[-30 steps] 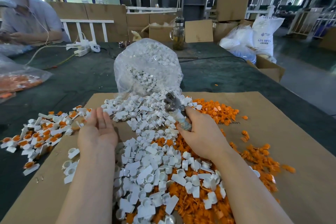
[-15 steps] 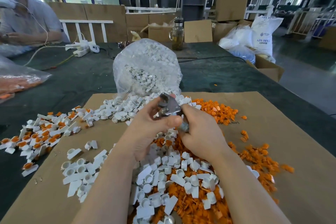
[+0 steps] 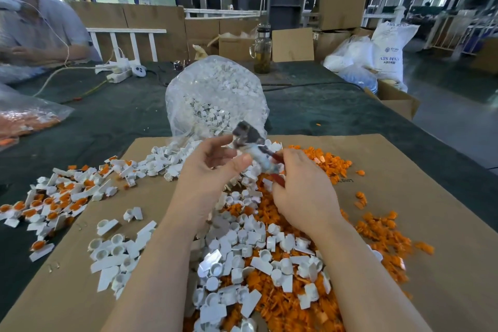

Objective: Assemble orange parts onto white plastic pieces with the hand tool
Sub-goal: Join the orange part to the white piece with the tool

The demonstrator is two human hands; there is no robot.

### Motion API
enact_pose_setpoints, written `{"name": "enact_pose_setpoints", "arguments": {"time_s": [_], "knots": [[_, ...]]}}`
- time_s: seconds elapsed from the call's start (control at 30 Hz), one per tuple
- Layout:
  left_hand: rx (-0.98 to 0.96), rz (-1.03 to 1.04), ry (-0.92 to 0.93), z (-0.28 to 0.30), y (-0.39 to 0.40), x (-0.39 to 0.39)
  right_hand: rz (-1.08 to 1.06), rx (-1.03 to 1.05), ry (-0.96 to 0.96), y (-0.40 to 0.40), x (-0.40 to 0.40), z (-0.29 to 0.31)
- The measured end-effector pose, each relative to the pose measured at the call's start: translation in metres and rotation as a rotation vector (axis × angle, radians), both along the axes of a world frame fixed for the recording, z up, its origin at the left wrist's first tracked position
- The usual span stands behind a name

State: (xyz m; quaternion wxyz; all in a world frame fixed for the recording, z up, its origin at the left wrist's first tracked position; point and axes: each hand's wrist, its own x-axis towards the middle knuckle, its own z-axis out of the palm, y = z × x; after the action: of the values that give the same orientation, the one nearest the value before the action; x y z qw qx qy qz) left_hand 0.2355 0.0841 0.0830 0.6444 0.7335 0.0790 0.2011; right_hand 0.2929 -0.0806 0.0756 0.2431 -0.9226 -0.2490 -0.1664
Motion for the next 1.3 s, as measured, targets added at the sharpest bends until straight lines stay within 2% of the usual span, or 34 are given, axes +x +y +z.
{"name": "enact_pose_setpoints", "arguments": {"time_s": [0.03, 0.1, 0.17, 0.2, 0.27, 0.4, 0.63, 0.87, 1.0, 1.1, 1.3], "knots": [[0.131, 0.103, 0.054, -0.001, 0.002, 0.001, -0.062, 0.013, 0.033, -0.002, 0.002, 0.000], [0.471, 0.329, 0.286, -0.004, 0.005, 0.001, -0.189, 0.024, 0.112, -0.007, 0.006, -0.001], [0.748, 0.413, 0.528, -0.008, 0.003, 0.000, -0.285, 0.001, 0.179, -0.012, 0.009, -0.002], [0.793, 0.408, 0.595, -0.010, 0.001, -0.001, -0.325, -0.014, 0.209, -0.014, 0.010, -0.003], [0.782, 0.363, 0.633, -0.013, -0.001, -0.001, -0.387, -0.029, 0.270, -0.014, 0.011, -0.005], [0.669, 0.220, 0.582, -0.013, -0.001, 0.000, -0.412, -0.058, 0.317, -0.012, 0.012, -0.007], [0.579, 0.026, 0.443, -0.007, -0.007, 0.002, -0.207, -0.041, 0.412, -0.005, 0.015, -0.013], [0.595, 0.074, 0.356, -0.014, -0.001, 0.005, -0.175, 0.041, 0.261, -0.009, 0.016, -0.011], [0.619, 0.099, 0.329, -0.016, 0.000, 0.005, -0.061, 0.059, 0.316, -0.014, 0.016, -0.004], [0.610, 0.118, 0.311, -0.016, -0.001, 0.005, 0.008, -0.077, 0.343, -0.012, 0.013, -0.005], [0.565, 0.117, 0.325, -0.015, 0.003, 0.005, -0.083, -0.231, 0.247, -0.001, 0.009, -0.008]]}}
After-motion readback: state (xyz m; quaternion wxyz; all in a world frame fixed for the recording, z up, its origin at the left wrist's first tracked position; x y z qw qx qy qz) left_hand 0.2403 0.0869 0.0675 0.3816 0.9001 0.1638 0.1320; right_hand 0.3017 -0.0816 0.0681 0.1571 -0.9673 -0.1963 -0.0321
